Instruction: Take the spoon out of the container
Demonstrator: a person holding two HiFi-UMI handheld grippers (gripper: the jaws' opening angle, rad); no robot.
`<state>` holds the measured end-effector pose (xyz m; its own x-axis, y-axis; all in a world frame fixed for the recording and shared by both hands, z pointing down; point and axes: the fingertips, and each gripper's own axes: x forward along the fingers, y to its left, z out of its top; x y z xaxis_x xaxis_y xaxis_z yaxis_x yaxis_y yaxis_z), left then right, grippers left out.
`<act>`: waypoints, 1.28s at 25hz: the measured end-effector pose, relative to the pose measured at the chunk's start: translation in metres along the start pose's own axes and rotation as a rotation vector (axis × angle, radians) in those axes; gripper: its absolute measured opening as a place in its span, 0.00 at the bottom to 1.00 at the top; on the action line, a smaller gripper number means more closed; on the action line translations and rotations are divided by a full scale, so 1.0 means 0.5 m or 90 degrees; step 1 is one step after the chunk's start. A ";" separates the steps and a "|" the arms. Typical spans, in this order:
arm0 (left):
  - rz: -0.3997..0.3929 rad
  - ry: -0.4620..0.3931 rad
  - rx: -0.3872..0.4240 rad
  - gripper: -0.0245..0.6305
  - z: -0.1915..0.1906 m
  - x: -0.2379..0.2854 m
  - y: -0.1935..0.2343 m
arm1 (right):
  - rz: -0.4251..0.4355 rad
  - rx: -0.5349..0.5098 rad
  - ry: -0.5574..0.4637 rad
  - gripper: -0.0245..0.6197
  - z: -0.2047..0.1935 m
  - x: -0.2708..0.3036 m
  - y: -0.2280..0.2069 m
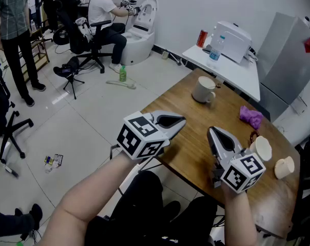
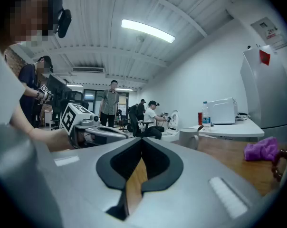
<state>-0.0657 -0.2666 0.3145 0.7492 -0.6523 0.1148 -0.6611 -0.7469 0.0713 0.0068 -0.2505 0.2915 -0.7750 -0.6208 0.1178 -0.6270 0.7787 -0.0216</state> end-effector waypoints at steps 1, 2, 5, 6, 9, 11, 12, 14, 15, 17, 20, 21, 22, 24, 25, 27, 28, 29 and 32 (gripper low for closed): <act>0.001 0.006 0.000 0.06 0.002 0.011 0.010 | -0.008 0.000 0.004 0.04 -0.001 0.001 -0.009; 0.002 0.013 0.001 0.06 0.004 0.021 0.021 | -0.015 0.001 0.009 0.04 -0.002 0.003 -0.018; 0.009 0.033 0.014 0.06 0.012 0.053 0.052 | -0.038 0.003 0.024 0.05 -0.006 0.009 -0.045; 0.013 0.039 0.020 0.06 0.016 0.063 0.062 | -0.045 0.006 0.029 0.05 -0.007 0.010 -0.053; 0.020 0.054 0.034 0.06 0.027 0.093 0.093 | -0.058 0.011 0.041 0.06 -0.010 0.014 -0.072; 0.025 0.068 0.043 0.06 0.029 0.112 0.111 | -0.062 0.013 0.048 0.06 -0.014 0.018 -0.079; 0.027 0.075 0.047 0.07 0.030 0.122 0.119 | -0.063 0.015 0.052 0.06 -0.016 0.019 -0.081; 0.030 0.088 0.053 0.09 0.030 0.140 0.134 | -0.065 0.017 0.060 0.06 -0.022 0.021 -0.082; 0.032 0.093 0.057 0.10 0.032 0.149 0.141 | -0.065 0.017 0.062 0.06 -0.024 0.021 -0.081; 0.036 0.102 0.074 0.13 0.043 0.168 0.153 | -0.062 0.014 0.063 0.06 -0.025 0.022 -0.079; 0.037 0.129 0.118 0.17 0.067 0.201 0.165 | -0.057 0.010 0.063 0.06 -0.023 0.023 -0.074; 0.036 0.143 0.134 0.19 0.073 0.213 0.169 | -0.055 0.008 0.064 0.06 -0.023 0.024 -0.072; 0.036 0.156 0.150 0.19 0.078 0.226 0.172 | -0.054 0.007 0.066 0.06 -0.024 0.024 -0.072; 0.034 0.184 0.180 0.21 0.086 0.251 0.178 | -0.054 0.009 0.074 0.07 -0.031 0.028 -0.074; 0.032 0.199 0.195 0.21 0.089 0.264 0.179 | -0.056 0.012 0.080 0.07 -0.036 0.030 -0.077; 0.024 0.227 0.223 0.22 0.095 0.290 0.181 | -0.062 0.019 0.091 0.08 -0.043 0.035 -0.086; 0.020 0.241 0.235 0.22 0.098 0.303 0.182 | -0.064 0.021 0.097 0.09 -0.044 0.037 -0.092; 0.017 0.254 0.248 0.23 0.101 0.314 0.183 | -0.065 0.022 0.102 0.09 -0.045 0.040 -0.097; 0.007 0.287 0.281 0.24 0.111 0.346 0.184 | -0.066 0.024 0.111 0.10 -0.044 0.047 -0.107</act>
<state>0.0052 -0.4554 0.2860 0.5887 -0.6135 0.5263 -0.5184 -0.7861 -0.3364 0.0237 -0.3048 0.3173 -0.6834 -0.6696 0.2909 -0.7073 0.7059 -0.0366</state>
